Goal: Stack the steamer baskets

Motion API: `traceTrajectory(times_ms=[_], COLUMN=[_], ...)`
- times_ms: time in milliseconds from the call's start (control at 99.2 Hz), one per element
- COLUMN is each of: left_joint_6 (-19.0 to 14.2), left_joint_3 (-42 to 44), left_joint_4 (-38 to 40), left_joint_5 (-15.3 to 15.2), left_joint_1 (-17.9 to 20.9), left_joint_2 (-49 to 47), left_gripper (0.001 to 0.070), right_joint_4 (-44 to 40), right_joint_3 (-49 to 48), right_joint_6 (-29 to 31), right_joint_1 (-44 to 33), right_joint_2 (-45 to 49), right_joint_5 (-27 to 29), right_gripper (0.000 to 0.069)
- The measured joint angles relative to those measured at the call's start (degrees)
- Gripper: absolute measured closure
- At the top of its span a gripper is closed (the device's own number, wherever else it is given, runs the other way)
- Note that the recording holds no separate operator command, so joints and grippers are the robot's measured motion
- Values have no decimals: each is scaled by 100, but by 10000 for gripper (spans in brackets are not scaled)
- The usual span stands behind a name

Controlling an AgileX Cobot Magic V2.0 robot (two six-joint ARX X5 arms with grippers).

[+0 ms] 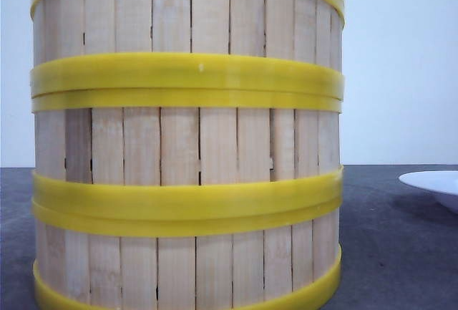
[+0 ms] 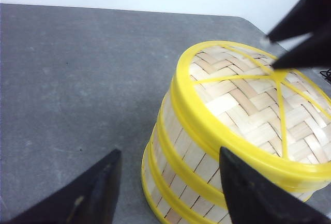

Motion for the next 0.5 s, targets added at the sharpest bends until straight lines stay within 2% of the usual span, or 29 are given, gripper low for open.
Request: traceTrajectory(times_ms=[232, 363, 504], left_joint_6=[0, 0, 0], left_joint_3=[0, 0, 0], left_joint_4=[-74, -74, -85], left_joint_5=[0, 0, 0], left_joint_1=[0, 0, 0], left_joint_2=[0, 0, 0], left_gripper=[353, 353, 353], right_joint_4=[216, 98, -490], right_joint_3=[616, 616, 608], right_joint_6=[-35, -37, -4], right_joint_1=[0, 0, 2], right_joint_2=[-1053, -1639, -2092], right_joint_5=[1646, 2282, 2861], right_gripper=[336, 336, 336])
